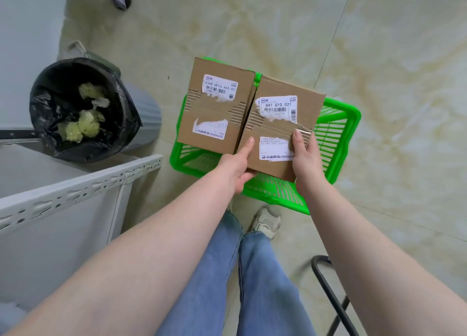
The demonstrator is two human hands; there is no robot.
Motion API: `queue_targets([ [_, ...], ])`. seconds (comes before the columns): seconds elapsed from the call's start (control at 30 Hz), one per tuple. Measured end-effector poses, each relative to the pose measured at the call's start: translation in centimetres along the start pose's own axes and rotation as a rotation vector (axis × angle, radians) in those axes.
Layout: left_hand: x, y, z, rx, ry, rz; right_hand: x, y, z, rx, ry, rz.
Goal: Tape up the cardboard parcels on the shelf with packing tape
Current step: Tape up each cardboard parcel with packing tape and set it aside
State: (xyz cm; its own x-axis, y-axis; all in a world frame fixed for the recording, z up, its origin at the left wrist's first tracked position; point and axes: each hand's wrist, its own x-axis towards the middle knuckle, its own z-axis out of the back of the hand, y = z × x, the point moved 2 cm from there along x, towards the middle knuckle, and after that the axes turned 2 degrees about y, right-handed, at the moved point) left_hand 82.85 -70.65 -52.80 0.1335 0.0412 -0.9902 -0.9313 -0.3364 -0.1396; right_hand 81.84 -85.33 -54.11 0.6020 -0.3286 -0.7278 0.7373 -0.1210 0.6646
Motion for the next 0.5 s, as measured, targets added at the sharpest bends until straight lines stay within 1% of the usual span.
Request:
queue_targets([
  [0.07,0.9,0.0,0.1,-0.035,-0.005,0.002,0.9,-0.5,-0.3,-0.002,0.016,0.011],
  [0.2,1.3,-0.3,0.0,-0.141,0.040,0.026,2.2,-0.9,-0.7,-0.004,0.037,0.019],
  [0.3,2.0,-0.1,0.3,-0.209,0.019,0.042,2.7,-1.0,-0.6,-0.012,0.047,0.013],
  [0.5,2.1,0.0,1.0,-0.245,-0.023,0.024,2.8,-1.3,-0.8,-0.008,0.045,0.036],
])
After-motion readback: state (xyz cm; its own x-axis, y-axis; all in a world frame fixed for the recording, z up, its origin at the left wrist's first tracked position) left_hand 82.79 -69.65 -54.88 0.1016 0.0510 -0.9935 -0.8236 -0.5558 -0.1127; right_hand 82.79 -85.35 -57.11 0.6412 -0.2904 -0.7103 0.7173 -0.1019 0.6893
